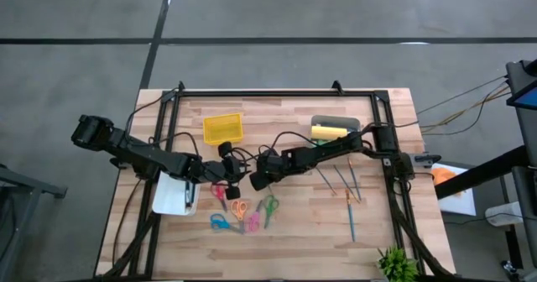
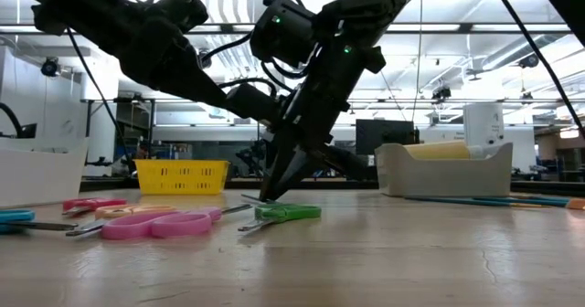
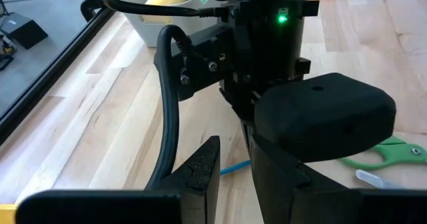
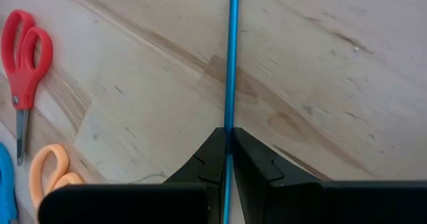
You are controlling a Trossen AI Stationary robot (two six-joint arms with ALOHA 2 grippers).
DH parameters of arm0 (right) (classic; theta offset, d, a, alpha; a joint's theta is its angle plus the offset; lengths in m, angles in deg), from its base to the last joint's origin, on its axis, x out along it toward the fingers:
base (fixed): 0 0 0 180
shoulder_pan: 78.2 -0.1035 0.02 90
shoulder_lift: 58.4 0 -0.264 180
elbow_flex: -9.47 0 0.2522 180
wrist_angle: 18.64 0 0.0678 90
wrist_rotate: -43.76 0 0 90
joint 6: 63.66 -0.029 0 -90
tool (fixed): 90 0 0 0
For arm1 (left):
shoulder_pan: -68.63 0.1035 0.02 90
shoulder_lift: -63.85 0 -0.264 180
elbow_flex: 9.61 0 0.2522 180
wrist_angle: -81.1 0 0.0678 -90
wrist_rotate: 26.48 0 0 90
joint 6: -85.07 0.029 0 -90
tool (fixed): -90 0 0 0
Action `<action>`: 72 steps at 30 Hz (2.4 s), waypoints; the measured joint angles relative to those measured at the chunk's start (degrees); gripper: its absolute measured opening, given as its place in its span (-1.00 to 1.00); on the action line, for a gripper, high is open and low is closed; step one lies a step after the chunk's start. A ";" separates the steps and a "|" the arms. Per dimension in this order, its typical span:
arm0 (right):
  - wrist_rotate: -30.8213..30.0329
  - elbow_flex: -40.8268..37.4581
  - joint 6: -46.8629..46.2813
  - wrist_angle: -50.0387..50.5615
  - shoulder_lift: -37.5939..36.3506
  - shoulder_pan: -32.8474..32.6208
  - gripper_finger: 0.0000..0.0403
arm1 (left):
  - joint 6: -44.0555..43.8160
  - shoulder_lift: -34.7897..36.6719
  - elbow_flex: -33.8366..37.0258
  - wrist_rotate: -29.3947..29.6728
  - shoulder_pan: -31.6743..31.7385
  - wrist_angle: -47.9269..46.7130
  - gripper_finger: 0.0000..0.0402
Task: Pick & Place Paint Supplies
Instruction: Put the blue paintbrush into the white bin
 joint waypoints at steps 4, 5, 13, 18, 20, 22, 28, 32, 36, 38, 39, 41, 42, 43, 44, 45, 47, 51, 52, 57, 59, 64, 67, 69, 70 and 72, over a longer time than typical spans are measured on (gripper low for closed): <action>-0.07 -0.04 -1.14 -0.19 0.02 0.00 -0.90 | 0.00 0.00 0.00 0.02 0.00 0.00 -0.57; -0.09 -0.04 -1.14 -0.21 0.02 0.00 -0.89 | 0.00 0.00 0.00 0.02 0.00 -0.02 -0.57; -0.02 -0.04 -0.19 -1.26 0.02 -0.03 -0.47 | -0.02 0.00 0.00 0.07 0.00 -0.02 -0.57; -0.17 0.66 2.47 -0.67 -0.30 -0.37 -0.36 | -0.02 0.00 0.00 0.24 0.00 -0.02 -0.57; -0.63 0.64 3.74 -0.27 -0.66 -0.36 -0.36 | -0.02 0.00 0.00 0.24 0.00 -0.02 -0.57; -0.93 0.61 4.39 0.98 -1.52 -0.28 -0.36 | -0.02 0.00 0.00 0.24 0.00 -0.04 -0.57; -3.16 -0.03 4.46 3.17 -3.69 -1.32 -0.36 | -0.03 0.02 0.00 0.22 0.00 -0.06 -0.57; -6.45 -1.61 4.94 3.30 -6.84 -2.98 -0.35 | -0.04 0.02 0.00 0.20 0.00 -0.08 -0.57; -10.41 -3.93 5.06 4.61 -10.47 -4.81 -0.35 | -0.04 0.02 0.00 0.20 0.00 -0.07 -0.57; -11.94 -5.63 5.39 4.18 -13.00 -5.81 -0.35 | -0.04 0.02 0.00 0.20 0.00 -0.03 -0.57; -12.73 -6.44 5.59 4.10 -14.21 -6.42 -0.35 | -0.04 0.02 0.00 0.20 0.00 -0.07 -0.57; -14.08 -7.93 6.81 3.89 -16.89 -7.47 -0.35 | -0.04 0.02 0.00 0.20 0.02 -0.05 -0.57; -14.98 -9.01 7.68 3.84 -18.11 -8.02 -0.35 | -0.04 0.02 0.00 0.20 0.02 -0.07 -0.57; -16.05 -9.95 7.97 4.14 -19.19 -8.67 -0.35 | -0.04 0.02 0.00 0.20 0.02 -0.04 -0.57; -17.20 -10.95 8.08 4.12 -20.34 -9.31 -0.35 | -0.04 0.02 0.00 0.20 0.02 -0.04 -0.57; -18.41 -12.14 8.09 4.09 -21.68 -9.96 -0.35 | -0.04 0.02 0.00 0.20 0.02 -0.07 -0.57; -20.62 -14.32 7.58 4.15 -24.38 -11.22 -0.35 | -0.04 0.02 0.00 0.20 0.02 -0.04 -0.57; -24.75 -19.49 6.05 3.86 -30.53 -13.61 -0.35 | -0.06 0.02 0.00 0.20 0.02 -0.04 -0.57; -26.04 -20.96 5.62 3.65 -32.05 -14.26 -0.35 | -0.07 0.02 0.00 0.20 0.02 -0.07 -0.57; -32.88 -27.75 4.86 -1.00 -38.19 -16.92 -0.35 | -0.07 0.02 0.00 0.20 0.02 -0.02 -0.57; -33.25 -29.97 5.39 -4.19 -39.70 -17.38 -0.35 | -0.07 0.02 0.00 0.20 0.02 -0.04 -0.57; -33.32 -33.63 9.42 -11.12 -41.72 -17.51 -0.35 | -0.09 0.04 -0.09 0.20 0.02 -1.95 -0.57; -33.28 -34.23 9.58 -11.29 -41.99 -17.51 -0.35 | -0.13 0.04 -0.04 0.17 0.02 -4.76 -0.57; -33.27 -34.23 9.39 -11.51 -41.99 -17.51 -0.35 | -0.20 0.04 -0.04 0.17 0.02 -6.12 -0.57; -33.27 -34.23 9.38 -11.35 -41.99 -17.51 -0.35 | -0.20 0.03 -0.04 0.17 0.02 -6.56 -0.57; -33.27 -34.21 9.40 -11.45 -41.81 -17.51 -0.35 | -0.20 0.04 -0.04 0.17 0.02 -6.59 -0.57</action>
